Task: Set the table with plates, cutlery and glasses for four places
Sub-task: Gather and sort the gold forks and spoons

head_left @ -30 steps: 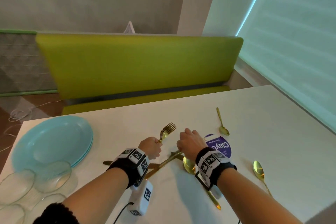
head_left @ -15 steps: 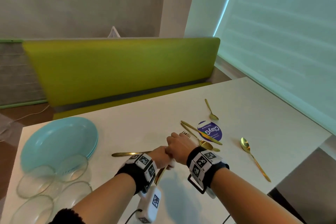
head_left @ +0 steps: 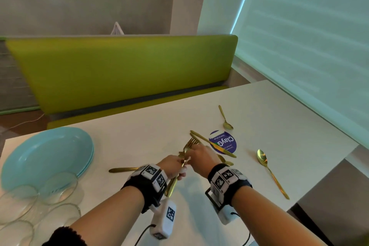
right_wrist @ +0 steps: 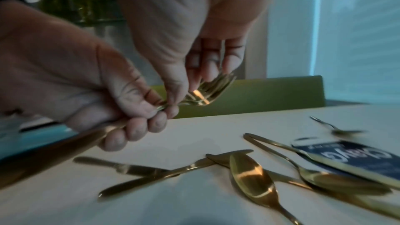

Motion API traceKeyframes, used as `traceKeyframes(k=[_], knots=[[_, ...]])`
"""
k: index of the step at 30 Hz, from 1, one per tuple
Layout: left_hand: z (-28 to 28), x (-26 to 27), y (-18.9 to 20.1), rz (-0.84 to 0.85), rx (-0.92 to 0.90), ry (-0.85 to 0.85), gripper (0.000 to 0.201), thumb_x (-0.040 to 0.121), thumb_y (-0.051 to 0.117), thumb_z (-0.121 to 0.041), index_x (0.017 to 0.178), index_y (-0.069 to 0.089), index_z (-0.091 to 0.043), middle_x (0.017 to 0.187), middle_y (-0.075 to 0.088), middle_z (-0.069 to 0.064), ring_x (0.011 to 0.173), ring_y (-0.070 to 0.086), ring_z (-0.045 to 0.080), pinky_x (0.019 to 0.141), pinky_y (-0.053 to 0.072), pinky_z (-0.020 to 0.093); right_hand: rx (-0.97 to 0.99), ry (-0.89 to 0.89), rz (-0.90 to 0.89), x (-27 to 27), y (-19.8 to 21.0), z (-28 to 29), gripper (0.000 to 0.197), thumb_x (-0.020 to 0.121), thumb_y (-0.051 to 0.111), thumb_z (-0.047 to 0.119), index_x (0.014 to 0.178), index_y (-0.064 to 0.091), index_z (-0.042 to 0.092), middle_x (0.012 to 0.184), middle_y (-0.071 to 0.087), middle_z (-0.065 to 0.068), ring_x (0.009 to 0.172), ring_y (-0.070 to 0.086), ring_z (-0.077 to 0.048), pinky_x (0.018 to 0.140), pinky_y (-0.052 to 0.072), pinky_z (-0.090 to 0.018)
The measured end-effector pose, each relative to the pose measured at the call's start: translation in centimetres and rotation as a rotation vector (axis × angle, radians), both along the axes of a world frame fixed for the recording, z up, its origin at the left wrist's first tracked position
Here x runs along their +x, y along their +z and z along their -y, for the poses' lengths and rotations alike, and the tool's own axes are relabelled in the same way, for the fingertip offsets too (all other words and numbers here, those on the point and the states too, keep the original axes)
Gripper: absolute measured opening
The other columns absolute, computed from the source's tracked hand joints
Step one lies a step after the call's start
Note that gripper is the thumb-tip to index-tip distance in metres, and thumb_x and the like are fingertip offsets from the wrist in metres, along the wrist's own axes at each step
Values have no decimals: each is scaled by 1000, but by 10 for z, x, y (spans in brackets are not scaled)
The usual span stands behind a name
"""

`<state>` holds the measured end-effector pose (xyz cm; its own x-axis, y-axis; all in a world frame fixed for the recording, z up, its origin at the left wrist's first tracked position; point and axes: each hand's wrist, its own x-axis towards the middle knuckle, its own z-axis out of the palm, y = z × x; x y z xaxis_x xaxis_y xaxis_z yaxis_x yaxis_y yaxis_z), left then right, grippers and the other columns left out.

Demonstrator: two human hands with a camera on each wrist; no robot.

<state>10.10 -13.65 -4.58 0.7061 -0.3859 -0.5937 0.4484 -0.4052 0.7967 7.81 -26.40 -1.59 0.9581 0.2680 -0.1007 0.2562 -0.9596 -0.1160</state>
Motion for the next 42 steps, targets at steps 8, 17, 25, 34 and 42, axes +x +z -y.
traceKeyframes(k=[8,17,25,34,42], knots=[[6,28,-22,-100,-7,327,23,92,42,-3,72,51,-4,65,51,8,53,48,18,50,39,26,3,-439,-377,10,-29,72,27,91,54,29,112,65,15,115,64,-2,106,60,-19,91,50,-28],[14,38,-36,-86,35,382,24,97,37,-8,79,53,-7,70,54,6,57,51,17,58,45,28,-117,-556,-501,9,-69,72,29,91,51,29,111,63,12,110,66,-5,102,63,-21,83,51,-28],[24,37,-33,-95,18,384,22,98,40,-8,79,51,-9,72,55,6,59,53,17,60,47,28,76,-612,-491,5,-78,66,27,96,43,17,114,59,6,107,64,-8,105,62,-23,80,49,-25],[27,40,-22,-87,-96,360,17,99,39,-6,89,51,-2,72,54,8,60,52,18,55,48,28,726,-569,-424,28,-40,57,19,95,51,21,77,54,23,76,60,6,56,50,-7,55,42,-19],[29,38,-13,-124,-168,281,19,98,44,-14,86,56,-7,79,62,9,78,64,24,81,54,38,876,-516,-513,32,-43,35,16,95,51,19,80,55,20,76,62,3,54,49,-8,51,40,-19]])
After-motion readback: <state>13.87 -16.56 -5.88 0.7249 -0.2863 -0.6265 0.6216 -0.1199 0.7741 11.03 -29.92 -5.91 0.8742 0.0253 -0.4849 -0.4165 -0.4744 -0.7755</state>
